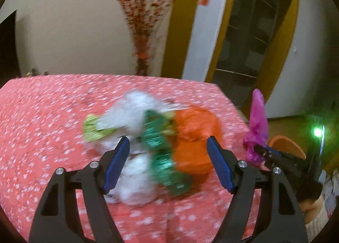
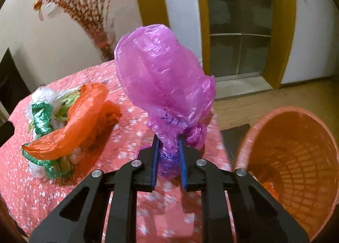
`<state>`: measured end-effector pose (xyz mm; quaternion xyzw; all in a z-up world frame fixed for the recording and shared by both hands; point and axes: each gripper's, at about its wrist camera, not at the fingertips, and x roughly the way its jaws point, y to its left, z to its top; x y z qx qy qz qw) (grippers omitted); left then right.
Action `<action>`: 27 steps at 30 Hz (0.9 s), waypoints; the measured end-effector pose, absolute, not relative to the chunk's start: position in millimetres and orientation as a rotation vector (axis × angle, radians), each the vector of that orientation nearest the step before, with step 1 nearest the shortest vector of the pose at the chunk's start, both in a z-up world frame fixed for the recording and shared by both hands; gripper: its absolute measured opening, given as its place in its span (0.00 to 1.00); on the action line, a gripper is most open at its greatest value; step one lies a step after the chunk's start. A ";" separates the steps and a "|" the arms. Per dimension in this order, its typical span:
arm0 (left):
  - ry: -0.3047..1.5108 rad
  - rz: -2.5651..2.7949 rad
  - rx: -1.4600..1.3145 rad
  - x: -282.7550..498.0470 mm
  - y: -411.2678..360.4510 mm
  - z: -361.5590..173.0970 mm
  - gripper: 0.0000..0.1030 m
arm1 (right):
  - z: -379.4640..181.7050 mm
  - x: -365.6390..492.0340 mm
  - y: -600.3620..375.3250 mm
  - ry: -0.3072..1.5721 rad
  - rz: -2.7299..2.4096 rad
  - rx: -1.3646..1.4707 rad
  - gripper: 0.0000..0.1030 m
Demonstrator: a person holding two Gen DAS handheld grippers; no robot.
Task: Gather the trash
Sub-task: 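Carry the purple bag with the right tool to the wastebasket while the left tool grasps an orange bag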
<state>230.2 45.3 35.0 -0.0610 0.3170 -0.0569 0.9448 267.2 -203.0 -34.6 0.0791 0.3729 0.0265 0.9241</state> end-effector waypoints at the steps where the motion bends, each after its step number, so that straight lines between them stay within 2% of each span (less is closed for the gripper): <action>1: 0.648 -0.130 -0.108 233.7 32.7 37.3 0.72 | -34.0 264.2 -207.6 0.762 0.049 0.171 0.16; 8: 0.726 -0.139 0.030 269.2 -44.1 23.0 0.72 | -28.6 238.4 -233.4 0.737 0.029 0.209 0.16; 14: 0.796 -0.061 0.060 291.9 -58.5 -3.6 0.68 | -29.7 230.7 -246.3 0.735 0.021 0.229 0.16; 17: 0.811 -0.040 0.065 296.3 -54.5 -12.2 0.57 | -32.1 227.7 -251.5 0.739 0.020 0.236 0.16; 19: 0.830 -0.040 0.061 299.4 -53.3 -18.6 0.41 | -33.9 226.5 -254.3 0.742 0.021 0.242 0.16; 22: 0.844 -0.073 0.020 301.7 -48.9 -23.3 0.22 | -35.3 223.9 -256.4 0.741 0.019 0.249 0.16; 25: 0.819 -0.111 0.003 296.0 -47.6 -18.7 0.11 | -33.8 221.4 -259.0 0.736 0.015 0.255 0.16; 27: 0.795 -0.142 -0.006 289.2 -48.5 -12.7 0.08 | -31.8 218.3 -261.5 0.729 0.013 0.259 0.16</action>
